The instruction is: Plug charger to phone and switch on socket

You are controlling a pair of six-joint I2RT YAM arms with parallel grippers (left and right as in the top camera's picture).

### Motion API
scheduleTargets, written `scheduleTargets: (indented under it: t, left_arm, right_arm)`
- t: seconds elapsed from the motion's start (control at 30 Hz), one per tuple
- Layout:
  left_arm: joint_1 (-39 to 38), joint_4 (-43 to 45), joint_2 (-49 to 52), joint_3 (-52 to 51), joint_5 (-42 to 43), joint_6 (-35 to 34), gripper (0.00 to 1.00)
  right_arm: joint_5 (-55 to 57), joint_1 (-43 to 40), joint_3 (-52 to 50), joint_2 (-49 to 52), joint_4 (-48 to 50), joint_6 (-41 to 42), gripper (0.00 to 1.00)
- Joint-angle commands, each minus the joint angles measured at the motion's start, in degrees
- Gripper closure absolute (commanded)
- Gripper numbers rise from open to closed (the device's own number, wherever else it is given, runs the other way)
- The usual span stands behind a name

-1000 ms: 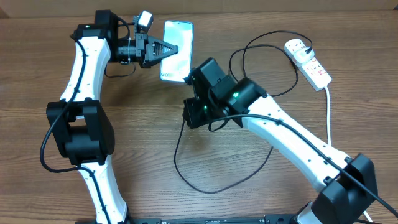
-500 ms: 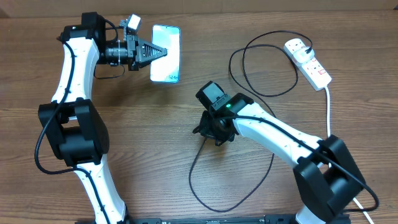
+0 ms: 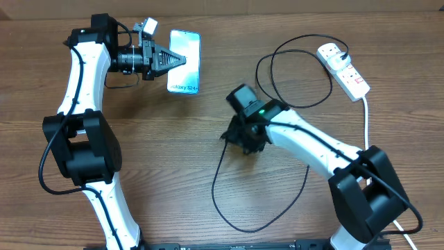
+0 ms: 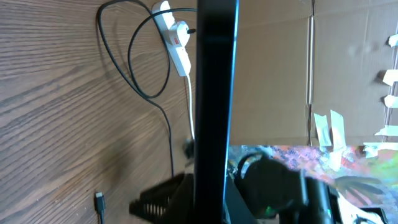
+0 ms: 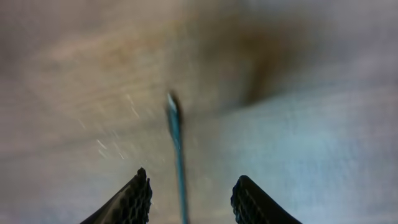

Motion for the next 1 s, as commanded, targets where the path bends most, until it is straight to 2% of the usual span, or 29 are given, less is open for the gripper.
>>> scheduleTargets:
  t: [0.0, 0.1, 0.27, 0.33, 0.37, 0.47, 0.53, 0.6, 0.67, 0.7, 0.87, 0.97]
  left_arm:
    - [-0.28, 0.00, -1.03, 1.75, 1.55, -0.79, 0.96]
    - [-0.28, 0.20, -1.03, 1.75, 1.55, -0.79, 0.96]
    - [-0.28, 0.04, -1.03, 1.75, 1.55, -0.79, 0.96]
    - [-0.28, -0.28, -1.03, 1.75, 1.53, -0.79, 0.96]
    - [-0.28, -0.37, -1.03, 1.75, 1.53, -0.79, 0.96]
    - [-0.28, -0.37, -1.03, 1.75, 1.53, -0.79, 0.96]
    - [-0.28, -0.35, -1.03, 1.75, 1.36, -0.79, 0.96]
    - [-0.28, -0.35, -1.03, 1.75, 1.36, -0.81, 0.96]
    - [-0.28, -0.37, -1.03, 1.75, 1.36, -0.81, 0.96]
    - [-0.28, -0.39, -1.03, 1.75, 1.36, -0.81, 0.96]
    - [-0.28, -0.57, -1.03, 1.75, 1.33, -0.81, 0.96]
    - [-0.28, -0.57, -1.03, 1.75, 1.33, -0.81, 0.96]
  right_arm:
    - [-0.37, -1.44, 3.15, 1.99, 1.07, -2.47, 0.53]
    - [0.11, -1.49, 9.86, 5.79, -5.68, -6.97, 0.49]
    - [6.45, -1.07, 27.67, 16.13, -25.51, -11.74, 0.46]
    - [6.32, -0.96, 31.82, 19.39, -30.45, -12.11, 0.48]
    - [6.32, -0.79, 32.92, 20.74, -31.74, -12.07, 0.53]
    - [6.45, 0.61, 33.33, 22.23, -32.61, -10.29, 0.65]
    - [5.90, 1.90, 33.33, 22.25, -32.04, -8.79, 0.65]
    - [4.24, 3.43, 33.33, 22.23, -30.67, -8.83, 0.53]
    - [3.85, 4.85, 33.05, 22.25, -28.96, -8.81, 0.52]
    - [4.00, 5.44, 32.65, 22.25, -27.87, -8.79, 0.48]
    - [7.93, 6.45, 31.26, 22.27, -27.04, -4.07, 0.51]
    - [9.35, 6.45, 31.21, 22.29, -27.71, -2.71, 0.59]
